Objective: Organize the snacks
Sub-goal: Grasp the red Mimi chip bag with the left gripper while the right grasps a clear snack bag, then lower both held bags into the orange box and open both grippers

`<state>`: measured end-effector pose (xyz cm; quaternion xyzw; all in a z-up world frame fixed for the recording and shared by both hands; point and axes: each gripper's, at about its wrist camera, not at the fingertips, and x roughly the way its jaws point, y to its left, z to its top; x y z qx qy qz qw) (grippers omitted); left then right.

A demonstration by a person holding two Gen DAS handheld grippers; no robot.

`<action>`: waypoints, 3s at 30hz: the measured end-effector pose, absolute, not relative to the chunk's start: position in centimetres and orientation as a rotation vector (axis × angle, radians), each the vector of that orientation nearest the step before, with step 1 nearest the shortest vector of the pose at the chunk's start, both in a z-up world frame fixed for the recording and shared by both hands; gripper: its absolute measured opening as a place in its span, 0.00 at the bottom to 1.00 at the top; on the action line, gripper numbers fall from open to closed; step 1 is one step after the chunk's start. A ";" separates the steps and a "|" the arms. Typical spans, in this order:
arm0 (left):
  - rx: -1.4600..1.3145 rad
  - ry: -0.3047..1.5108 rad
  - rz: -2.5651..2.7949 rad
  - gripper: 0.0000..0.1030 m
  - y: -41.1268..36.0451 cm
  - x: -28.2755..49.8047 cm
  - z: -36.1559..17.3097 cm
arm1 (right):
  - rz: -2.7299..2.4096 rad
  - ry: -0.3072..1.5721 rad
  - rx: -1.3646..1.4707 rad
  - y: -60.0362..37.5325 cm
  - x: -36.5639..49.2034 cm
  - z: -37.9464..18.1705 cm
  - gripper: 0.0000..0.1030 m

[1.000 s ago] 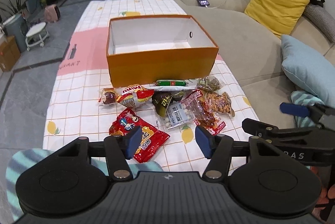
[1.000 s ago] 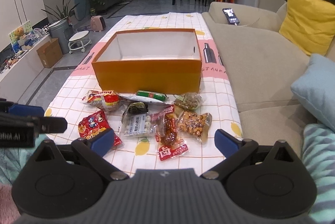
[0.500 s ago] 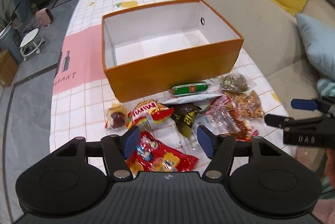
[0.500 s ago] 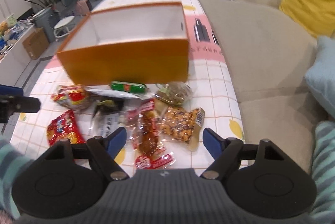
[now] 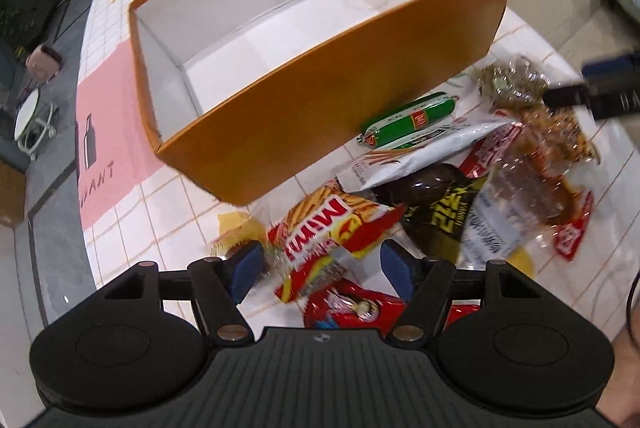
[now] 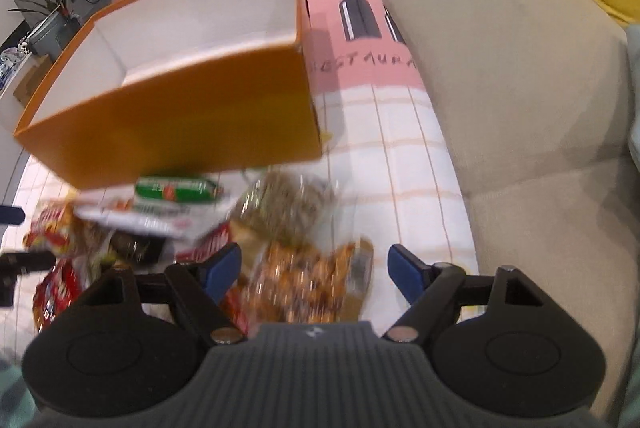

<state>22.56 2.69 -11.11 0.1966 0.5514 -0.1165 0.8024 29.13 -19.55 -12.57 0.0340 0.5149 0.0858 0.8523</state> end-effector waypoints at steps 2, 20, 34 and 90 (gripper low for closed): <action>0.444 1.183 -0.256 0.77 2.6 23.0 -11.6 | 0.184 1.085 0.056 -19.2 30.4 -13.1 0.81; 0.538 1.138 -0.271 0.57 1.2 23.9 -13.9 | 0.232 1.110 0.119 -18.3 32.1 -15.7 0.51; 0.391 1.019 -0.232 0.49 1.8 21.2 -7.9 | 0.236 1.012 0.084 -17.9 30.1 -12.1 0.30; 0.279 1.308 -0.335 0.62 5.3 37.9 -10.3 | 0.492 1.292 0.055 -5.2 45.1 -13.6 0.36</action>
